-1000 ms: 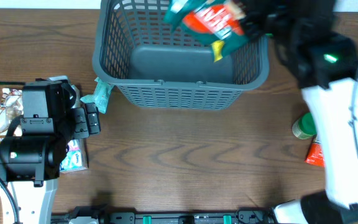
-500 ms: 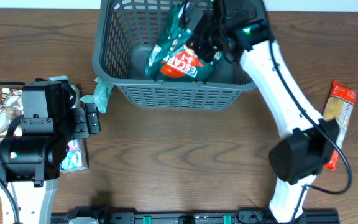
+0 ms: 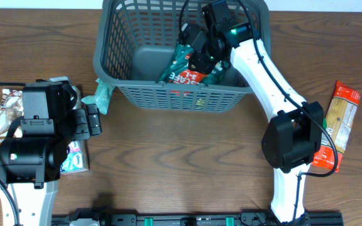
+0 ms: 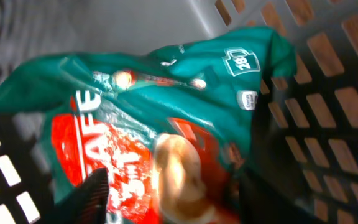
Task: Pack container
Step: 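Carry the Nescafé bag left and lower it into the basket, then open the right gripper and push the bag down inside the basket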
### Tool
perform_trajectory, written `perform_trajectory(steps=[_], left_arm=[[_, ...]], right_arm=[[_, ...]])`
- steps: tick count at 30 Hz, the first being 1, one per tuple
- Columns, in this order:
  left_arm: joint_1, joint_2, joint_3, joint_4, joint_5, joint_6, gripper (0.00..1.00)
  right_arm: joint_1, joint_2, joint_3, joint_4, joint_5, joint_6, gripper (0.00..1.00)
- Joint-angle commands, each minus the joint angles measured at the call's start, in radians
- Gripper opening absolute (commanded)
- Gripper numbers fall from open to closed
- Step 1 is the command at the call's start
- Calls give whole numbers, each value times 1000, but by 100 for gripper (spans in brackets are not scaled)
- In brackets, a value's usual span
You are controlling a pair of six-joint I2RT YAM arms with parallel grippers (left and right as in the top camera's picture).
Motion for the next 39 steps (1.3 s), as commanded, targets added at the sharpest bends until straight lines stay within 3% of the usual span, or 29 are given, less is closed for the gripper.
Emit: perform_trajectory(steps=[1, 7, 15, 17, 19, 23, 27, 31, 39], left_arm=[[5, -5, 14, -1, -19, -5, 99], [5, -5, 14, -3, -19, -5, 99], [5, -5, 14, -3, -19, -4, 99], [5, -5, 14, -3, -19, -4, 99], [5, -5, 14, -2, -19, -4, 99], [5, -5, 14, -2, -19, 3, 99], [5, -5, 14, -2, -19, 8, 99], [5, -2, 14, -2, -19, 8, 99], [5, -2, 14, -2, -19, 8, 99]], right_arm=[[15, -31, 23, -12, -24, 7, 69], [15, -86, 33, -23, -26, 25, 68], [16, -314, 154, -19, -27, 151, 70], [16, -378, 164, -29, -56, 166, 58], [16, -438, 164, -69, -139, 163, 33], [16, -523, 164, -202, -269, 141, 15], [24, -575, 164, -355, -269, 141, 12], [43, -583, 164, -504, -270, 88, 1], [124, -534, 157, -638, -269, -31, 2]])
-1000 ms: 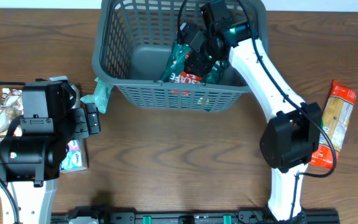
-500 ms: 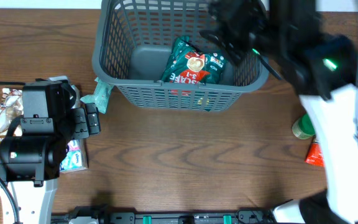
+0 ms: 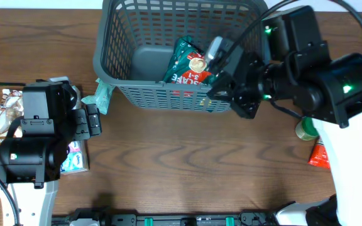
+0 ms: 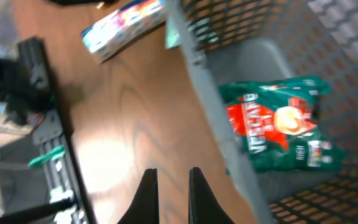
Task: Pack container
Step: 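Open the right gripper and push the bag down inside the basket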
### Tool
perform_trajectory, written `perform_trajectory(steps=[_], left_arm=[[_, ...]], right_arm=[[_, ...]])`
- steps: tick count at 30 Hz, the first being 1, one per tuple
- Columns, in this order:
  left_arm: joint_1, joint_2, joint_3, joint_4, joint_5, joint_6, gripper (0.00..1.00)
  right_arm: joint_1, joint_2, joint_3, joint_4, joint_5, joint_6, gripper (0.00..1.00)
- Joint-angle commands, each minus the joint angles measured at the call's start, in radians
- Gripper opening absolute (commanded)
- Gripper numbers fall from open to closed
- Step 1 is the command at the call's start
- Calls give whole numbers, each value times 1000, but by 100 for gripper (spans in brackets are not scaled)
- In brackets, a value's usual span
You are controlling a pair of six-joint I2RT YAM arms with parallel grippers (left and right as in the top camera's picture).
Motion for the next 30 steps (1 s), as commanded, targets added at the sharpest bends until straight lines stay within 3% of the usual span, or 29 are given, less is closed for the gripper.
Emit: perform_trajectory(steps=[1, 9, 30], left_arm=[[5, -2, 14, -1, -19, 7, 98], [5, -2, 14, -1, -19, 7, 99], [5, -2, 14, -2, -19, 7, 99]], right_arm=[[53, 37, -10, -43, -18, -96, 2], [166, 118, -10, -116, 151, -98, 2], [175, 332, -10, -89, 234, -113, 1]])
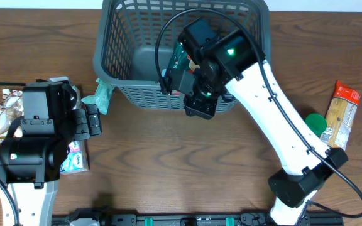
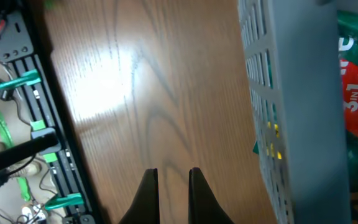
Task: Pack container
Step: 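Open the right gripper and push the bag down inside the basket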
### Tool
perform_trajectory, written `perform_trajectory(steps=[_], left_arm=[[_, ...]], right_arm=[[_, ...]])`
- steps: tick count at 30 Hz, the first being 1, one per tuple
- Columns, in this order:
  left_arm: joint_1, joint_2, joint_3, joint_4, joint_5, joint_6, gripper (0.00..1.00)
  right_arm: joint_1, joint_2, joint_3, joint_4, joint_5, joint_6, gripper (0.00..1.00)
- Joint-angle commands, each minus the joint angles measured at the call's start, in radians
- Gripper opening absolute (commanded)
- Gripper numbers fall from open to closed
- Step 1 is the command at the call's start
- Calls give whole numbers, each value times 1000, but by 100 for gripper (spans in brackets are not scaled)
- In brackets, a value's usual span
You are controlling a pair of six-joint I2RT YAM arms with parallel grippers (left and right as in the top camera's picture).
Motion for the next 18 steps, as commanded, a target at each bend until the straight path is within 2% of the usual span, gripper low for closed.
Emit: perform_trajectory(steps=[1, 18], left_arm=[[5, -2, 14, -2, -19, 7, 99], [5, -2, 14, -2, -19, 7, 99]], right_arm=[[14, 11, -5, 10, 21, -19, 2], [14, 14, -5, 83, 80, 14, 1]])
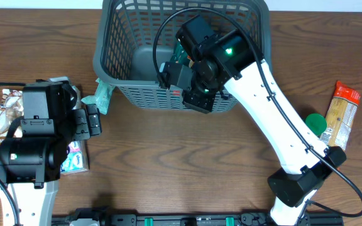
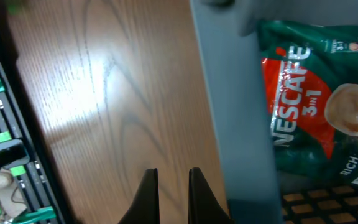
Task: Pack container
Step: 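Open the right gripper and push the bag down inside the basket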
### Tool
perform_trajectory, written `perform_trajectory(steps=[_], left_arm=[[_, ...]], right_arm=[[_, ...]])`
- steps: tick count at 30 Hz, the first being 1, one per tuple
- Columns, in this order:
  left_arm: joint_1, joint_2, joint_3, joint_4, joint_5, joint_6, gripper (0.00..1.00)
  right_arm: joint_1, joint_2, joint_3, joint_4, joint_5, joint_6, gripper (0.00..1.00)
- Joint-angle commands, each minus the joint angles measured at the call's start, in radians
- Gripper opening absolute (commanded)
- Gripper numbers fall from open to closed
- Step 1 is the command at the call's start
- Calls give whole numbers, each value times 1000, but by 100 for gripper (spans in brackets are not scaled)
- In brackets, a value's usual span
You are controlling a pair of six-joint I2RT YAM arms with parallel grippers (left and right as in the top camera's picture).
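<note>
The grey basket (image 1: 112, 56) stands at the table's far edge. Inside it lies a green and red Nescafe packet (image 2: 316, 118), mostly hidden under my arm in the overhead view. My right gripper (image 2: 171, 177) hovers over the basket's front rim (image 2: 241, 124). Its fingers stand a narrow gap apart with nothing between them; in the overhead view it shows as a dark block (image 1: 197, 88). My left gripper (image 1: 92, 120) rests at the left, shut and holding nothing.
At the left lie a patterned packet (image 1: 0, 119), a small box (image 1: 75, 158) and a teal packet (image 1: 101, 95) against the basket's corner. At the right edge lie a pasta packet (image 1: 343, 116) and a green lid (image 1: 315, 121). A rail (image 1: 187, 220) lines the front edge.
My right gripper has shifted a little from the table in front of the basket to over its front rim. The Nescafe packet is back in the wrist view. The left arm is unchanged.
First my right gripper was down in the basket, open wide around the Nescafe packet. Then it was high above the basket's right side, fingers close together, with the packet left lying inside. Later it hung over the table by the front wall, and now it is over the rim.
</note>
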Motion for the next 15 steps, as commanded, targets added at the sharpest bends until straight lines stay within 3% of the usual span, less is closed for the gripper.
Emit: perform_trajectory(steps=[1, 15], left_arm=[[5, -2, 14, -2, -19, 7, 99], [5, -2, 14, -2, -19, 7, 99]], right_arm=[[14, 8, -5, 11, 27, 19, 1], [14, 8, -5, 60, 123, 98, 1]])
